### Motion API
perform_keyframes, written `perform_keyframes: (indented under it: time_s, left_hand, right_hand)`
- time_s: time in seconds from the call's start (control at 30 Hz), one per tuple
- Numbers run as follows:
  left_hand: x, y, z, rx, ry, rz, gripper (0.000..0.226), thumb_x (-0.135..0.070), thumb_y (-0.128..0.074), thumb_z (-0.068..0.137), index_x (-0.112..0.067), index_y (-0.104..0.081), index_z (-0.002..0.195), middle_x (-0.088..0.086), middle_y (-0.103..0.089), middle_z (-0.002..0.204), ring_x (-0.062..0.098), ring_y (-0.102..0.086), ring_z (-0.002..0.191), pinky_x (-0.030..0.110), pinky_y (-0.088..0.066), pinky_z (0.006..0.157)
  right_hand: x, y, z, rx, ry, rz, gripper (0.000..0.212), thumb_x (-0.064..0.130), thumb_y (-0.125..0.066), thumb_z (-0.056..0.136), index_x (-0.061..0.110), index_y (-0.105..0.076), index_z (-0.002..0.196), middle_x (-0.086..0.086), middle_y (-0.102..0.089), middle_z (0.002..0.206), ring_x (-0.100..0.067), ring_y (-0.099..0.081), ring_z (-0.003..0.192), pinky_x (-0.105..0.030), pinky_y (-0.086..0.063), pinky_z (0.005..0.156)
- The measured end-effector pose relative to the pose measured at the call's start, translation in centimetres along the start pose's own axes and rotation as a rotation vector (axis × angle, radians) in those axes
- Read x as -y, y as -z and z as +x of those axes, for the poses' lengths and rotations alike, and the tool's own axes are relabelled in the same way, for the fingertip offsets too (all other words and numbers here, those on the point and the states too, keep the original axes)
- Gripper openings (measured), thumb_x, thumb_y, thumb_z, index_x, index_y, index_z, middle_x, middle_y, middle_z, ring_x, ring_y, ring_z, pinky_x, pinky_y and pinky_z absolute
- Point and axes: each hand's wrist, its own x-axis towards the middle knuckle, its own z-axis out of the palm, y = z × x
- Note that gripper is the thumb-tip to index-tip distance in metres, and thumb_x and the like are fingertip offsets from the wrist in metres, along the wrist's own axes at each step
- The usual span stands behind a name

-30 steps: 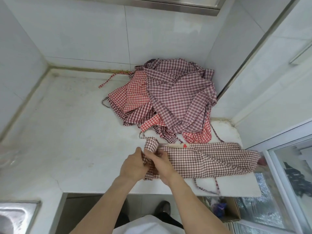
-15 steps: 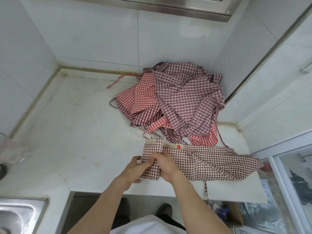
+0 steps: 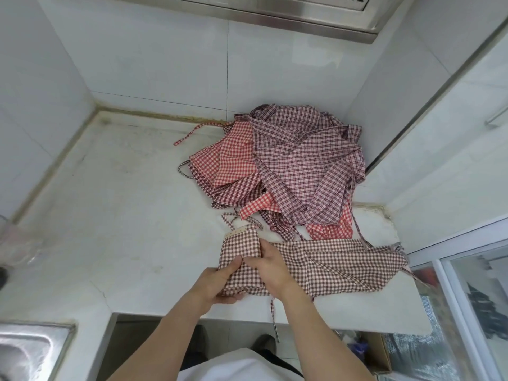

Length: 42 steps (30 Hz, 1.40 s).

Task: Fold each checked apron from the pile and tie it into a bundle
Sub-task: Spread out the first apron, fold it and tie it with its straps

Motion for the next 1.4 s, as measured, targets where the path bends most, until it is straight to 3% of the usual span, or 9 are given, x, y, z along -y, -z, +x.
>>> perform_keyframes:
  time_s: [0.2,0.43,0.6,0.73,0.87,1.0,1.17,1.27,1.4]
  left_hand:
    - [0.9,-0.1,0.8,-0.046,-0.033,-0.210,0.048,-0.028,-0.076,0.086,0.001,-0.060,0.120,0.015,-0.072,0.109,0.028,-0.071,0.100,0.035,-0.061,0.077]
    - [1.0,-0.9,0.8,-0.176,-0.059,-0.127,0.025,-0.021,-0.078,0.084,-0.011,-0.060,0.098,0.009,-0.069,0.102,0.026,-0.069,0.092,0.030,-0.060,0.063]
    - [0.7,-1.5,1.2,-0.239,-0.070,-0.084,0.028,-0.020,-0.078,0.084,-0.008,-0.060,0.101,0.009,-0.068,0.099,0.027,-0.068,0.091,0.034,-0.060,0.067]
    - [0.3,-1.7,1.1,-0.265,-0.080,-0.079,0.031,-0.022,-0.075,0.086,-0.008,-0.056,0.107,0.009,-0.067,0.100,0.026,-0.067,0.090,0.034,-0.060,0.066]
    - [-0.1,-2.0,1.1,-0.288,-0.134,0.118,0.026,-0.031,-0.077,0.084,-0.013,-0.061,0.093,0.008,-0.071,0.095,0.023,-0.069,0.085,0.035,-0.061,0.074]
    - [-0.7,-2.2,0.5,-0.242,-0.214,0.279,0.030,-0.033,-0.079,0.081,-0.012,-0.063,0.095,0.005,-0.072,0.090,0.018,-0.070,0.082,0.027,-0.059,0.064]
    - [-1.8,-2.6,-0.3,-0.115,-0.225,0.307,0.017,-0.012,-0.074,0.081,-0.008,-0.062,0.093,0.011,-0.071,0.093,0.021,-0.070,0.086,0.037,-0.063,0.073]
    - [-1.8,-2.9,-0.7,-0.107,-0.240,0.360,0.022,-0.016,-0.074,0.080,-0.011,-0.058,0.094,0.011,-0.069,0.097,0.021,-0.069,0.090,0.039,-0.061,0.078]
    - [-1.4,-2.7,-0.8,0.004,-0.269,0.416,0.062,-0.042,-0.082,0.076,-0.015,-0.046,0.118,0.000,-0.061,0.113,0.013,-0.061,0.102,0.024,-0.055,0.077]
  right_hand:
    - [-1.7,-0.4,0.3,-0.179,0.116,-0.498,0.076,0.011,-0.067,0.090,0.019,-0.027,0.155,0.002,-0.041,0.150,-0.018,-0.040,0.139,-0.039,-0.031,0.119]
    - [-3.0,1.3,-0.9,-0.541,0.305,-1.033,0.031,0.028,-0.063,0.092,0.022,-0.065,0.122,0.004,-0.054,0.135,-0.019,-0.041,0.130,-0.040,-0.029,0.114]
    - [-4.1,2.8,-0.2,-0.270,0.090,-1.168,0.050,0.040,-0.033,0.104,0.029,-0.033,0.153,0.005,-0.018,0.164,-0.022,-0.011,0.150,-0.045,-0.007,0.123]
    - [-3.7,2.8,0.6,-0.109,-0.048,-1.124,0.062,0.059,-0.014,0.102,0.032,-0.008,0.159,0.009,0.013,0.166,-0.021,0.013,0.152,-0.047,0.010,0.121]
    - [-2.7,2.5,1.5,-0.032,-0.095,-1.098,0.094,0.082,-0.023,0.088,0.027,0.004,0.159,0.008,0.025,0.162,-0.023,0.025,0.149,-0.049,0.017,0.119]
    - [-2.8,1.9,2.0,-0.149,-0.020,-0.964,0.088,0.068,-0.036,0.096,0.015,-0.004,0.158,0.000,0.005,0.167,-0.026,0.011,0.153,-0.051,0.013,0.121]
    - [-3.7,1.6,2.1,-0.387,0.186,-0.902,0.043,0.033,-0.047,0.102,0.022,-0.035,0.142,-0.004,-0.046,0.145,-0.029,-0.037,0.139,-0.057,-0.021,0.116]
    - [-3.7,1.5,2.4,-0.389,0.148,-0.998,0.024,0.025,-0.043,0.103,0.019,-0.047,0.126,-0.002,-0.050,0.142,-0.027,-0.038,0.136,-0.055,-0.023,0.115]
    - [-3.9,1.6,3.0,-0.368,0.110,-1.084,0.024,0.018,-0.042,0.100,0.015,-0.054,0.121,-0.006,-0.045,0.147,-0.027,-0.037,0.138,-0.053,-0.030,0.112]
